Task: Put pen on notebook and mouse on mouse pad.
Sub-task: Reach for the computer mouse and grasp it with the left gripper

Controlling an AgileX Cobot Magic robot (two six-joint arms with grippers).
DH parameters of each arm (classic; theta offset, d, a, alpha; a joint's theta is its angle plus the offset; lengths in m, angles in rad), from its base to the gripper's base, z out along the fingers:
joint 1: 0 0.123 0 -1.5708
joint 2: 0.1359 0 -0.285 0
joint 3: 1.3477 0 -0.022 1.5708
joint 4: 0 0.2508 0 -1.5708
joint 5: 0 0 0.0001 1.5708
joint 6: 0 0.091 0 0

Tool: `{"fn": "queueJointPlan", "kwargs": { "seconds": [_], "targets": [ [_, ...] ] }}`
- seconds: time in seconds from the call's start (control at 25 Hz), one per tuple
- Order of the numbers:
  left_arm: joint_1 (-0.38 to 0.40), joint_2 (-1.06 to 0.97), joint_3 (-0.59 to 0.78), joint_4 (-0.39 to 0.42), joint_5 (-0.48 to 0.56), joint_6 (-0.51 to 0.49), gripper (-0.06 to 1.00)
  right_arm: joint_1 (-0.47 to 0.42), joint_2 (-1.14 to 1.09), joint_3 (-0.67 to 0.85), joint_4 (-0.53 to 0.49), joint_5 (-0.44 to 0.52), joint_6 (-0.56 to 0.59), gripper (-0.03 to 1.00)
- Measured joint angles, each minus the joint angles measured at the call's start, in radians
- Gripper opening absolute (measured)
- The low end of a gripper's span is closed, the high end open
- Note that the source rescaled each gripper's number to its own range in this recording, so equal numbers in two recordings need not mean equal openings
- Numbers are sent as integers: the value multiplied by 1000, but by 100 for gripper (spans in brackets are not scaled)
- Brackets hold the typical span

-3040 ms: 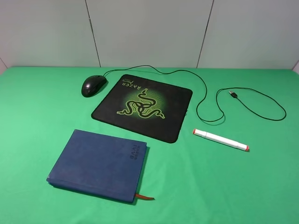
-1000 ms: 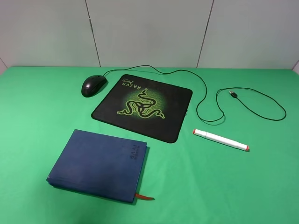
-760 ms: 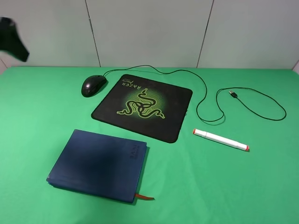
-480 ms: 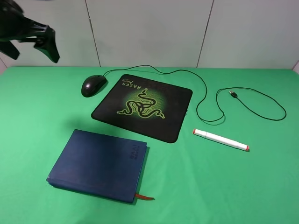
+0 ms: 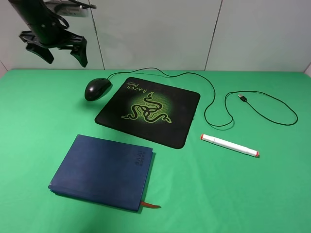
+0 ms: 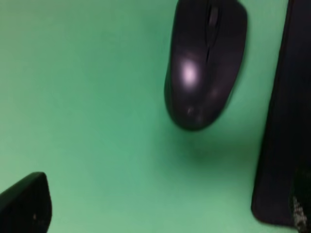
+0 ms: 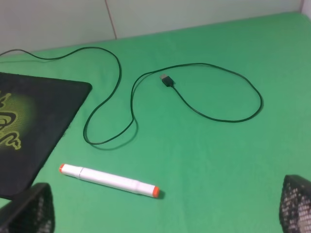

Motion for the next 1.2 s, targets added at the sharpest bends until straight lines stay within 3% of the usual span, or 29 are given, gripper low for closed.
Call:
{"fn": "queueJointPlan", "kwargs": {
  "seconds": [0.48,0.88,1.2],
  "targets": [
    [-41,242,-189,-1,-13,-9,95,0,0,0,0,0,0,100],
    [-41,345,-194,0,-129,-9,95,0,0,0,0,0,0,100],
    [-41,371,-194,0,-158,-8,95,0,0,0,0,0,0,100]
  ]
}}
